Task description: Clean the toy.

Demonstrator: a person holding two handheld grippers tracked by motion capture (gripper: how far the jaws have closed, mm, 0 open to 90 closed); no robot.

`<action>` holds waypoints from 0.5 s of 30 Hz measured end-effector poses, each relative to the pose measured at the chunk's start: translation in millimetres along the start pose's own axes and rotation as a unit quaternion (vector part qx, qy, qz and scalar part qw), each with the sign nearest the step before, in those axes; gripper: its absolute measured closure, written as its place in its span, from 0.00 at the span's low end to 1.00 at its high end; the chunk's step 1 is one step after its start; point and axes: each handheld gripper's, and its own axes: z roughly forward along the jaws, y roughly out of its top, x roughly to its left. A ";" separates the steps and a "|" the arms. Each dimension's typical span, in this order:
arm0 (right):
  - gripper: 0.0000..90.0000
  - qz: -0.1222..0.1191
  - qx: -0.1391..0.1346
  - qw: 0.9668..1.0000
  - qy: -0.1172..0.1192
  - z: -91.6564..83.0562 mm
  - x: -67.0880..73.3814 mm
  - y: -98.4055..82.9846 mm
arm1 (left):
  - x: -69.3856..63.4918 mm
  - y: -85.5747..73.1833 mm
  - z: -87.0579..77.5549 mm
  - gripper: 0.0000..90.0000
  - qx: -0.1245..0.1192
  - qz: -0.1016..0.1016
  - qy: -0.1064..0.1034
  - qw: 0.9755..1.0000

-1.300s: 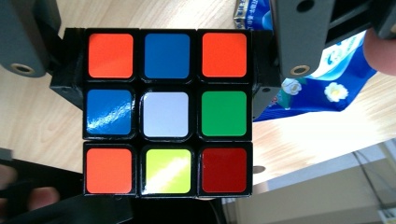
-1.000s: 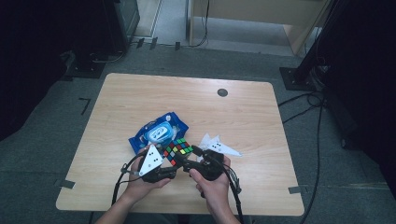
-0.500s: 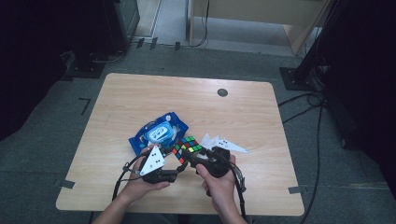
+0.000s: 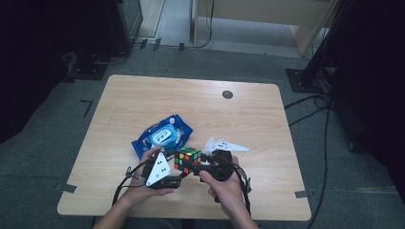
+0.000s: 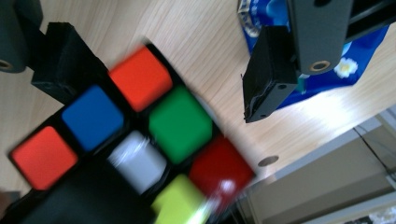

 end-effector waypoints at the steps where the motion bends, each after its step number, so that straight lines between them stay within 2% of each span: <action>1: 0.38 -0.003 0.005 1.000 -0.001 1.8 0.7 -0.9 | -0.8 1.0 -0.4 0.25 -0.003 0.000 0.001 1.000; 4: 0.38 -0.016 0.017 1.000 -0.019 7.1 3.6 -4.0 | -1.0 1.5 -0.8 0.24 -0.006 0.001 0.007 1.000; 5: 0.38 -0.018 0.015 0.999 -0.024 7.7 3.8 -4.8 | -0.7 1.0 -0.8 0.25 -0.006 -0.003 0.001 1.000; 8: 0.38 -0.013 0.008 0.999 -0.031 7.0 3.8 -4.6 | -2.7 -0.2 0.6 0.32 0.000 0.005 0.002 1.000; 10: 0.38 -0.012 0.001 0.999 -0.034 5.4 3.1 -4.0 | -3.5 -1.2 2.8 0.34 0.009 0.008 0.005 1.000; 15: 0.38 -0.013 0.001 0.999 -0.031 4.6 1.8 -3.5 | -3.4 -2.3 2.5 0.38 0.008 0.008 -0.001 1.000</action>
